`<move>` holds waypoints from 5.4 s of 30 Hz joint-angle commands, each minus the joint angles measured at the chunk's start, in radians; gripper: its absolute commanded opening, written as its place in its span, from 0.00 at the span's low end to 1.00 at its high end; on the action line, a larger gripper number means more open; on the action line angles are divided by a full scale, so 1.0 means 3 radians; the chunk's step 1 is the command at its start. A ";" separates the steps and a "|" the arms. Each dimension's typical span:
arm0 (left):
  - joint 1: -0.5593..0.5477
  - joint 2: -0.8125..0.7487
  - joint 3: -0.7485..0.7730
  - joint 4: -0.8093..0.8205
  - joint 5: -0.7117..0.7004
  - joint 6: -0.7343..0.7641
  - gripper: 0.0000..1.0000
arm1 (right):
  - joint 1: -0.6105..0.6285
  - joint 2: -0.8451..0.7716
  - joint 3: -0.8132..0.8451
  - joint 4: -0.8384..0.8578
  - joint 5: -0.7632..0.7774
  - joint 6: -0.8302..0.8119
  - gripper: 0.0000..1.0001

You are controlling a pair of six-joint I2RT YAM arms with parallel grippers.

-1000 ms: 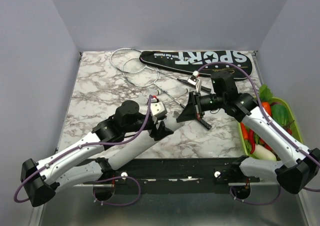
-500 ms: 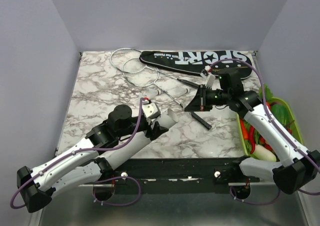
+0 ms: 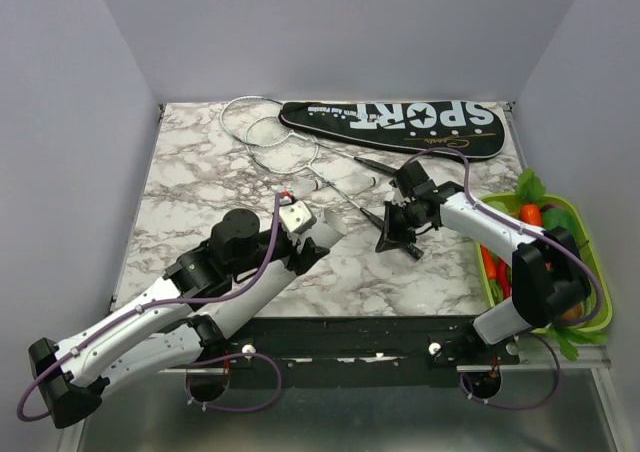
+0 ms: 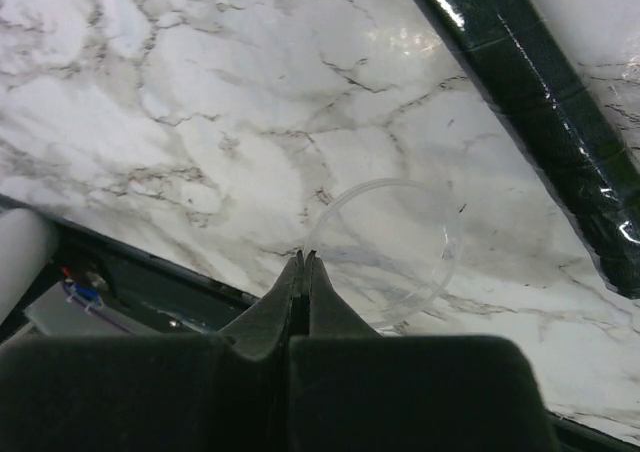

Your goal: Pack up the badminton gear

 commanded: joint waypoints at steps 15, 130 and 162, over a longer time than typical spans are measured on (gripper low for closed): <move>0.0004 -0.0145 0.0189 -0.0378 -0.0295 -0.0180 0.00 | 0.0151 0.0625 0.1383 -0.0537 0.0666 -0.0175 0.74; -0.0062 0.0157 0.0158 0.0568 0.1024 0.0434 0.00 | 0.0381 -0.1149 0.2121 -0.1781 -0.1255 -0.0994 0.01; -0.0113 0.0371 0.0230 0.0891 0.0656 0.0510 0.00 | 0.1015 0.0063 0.2459 -0.1908 -0.0294 -0.0687 0.01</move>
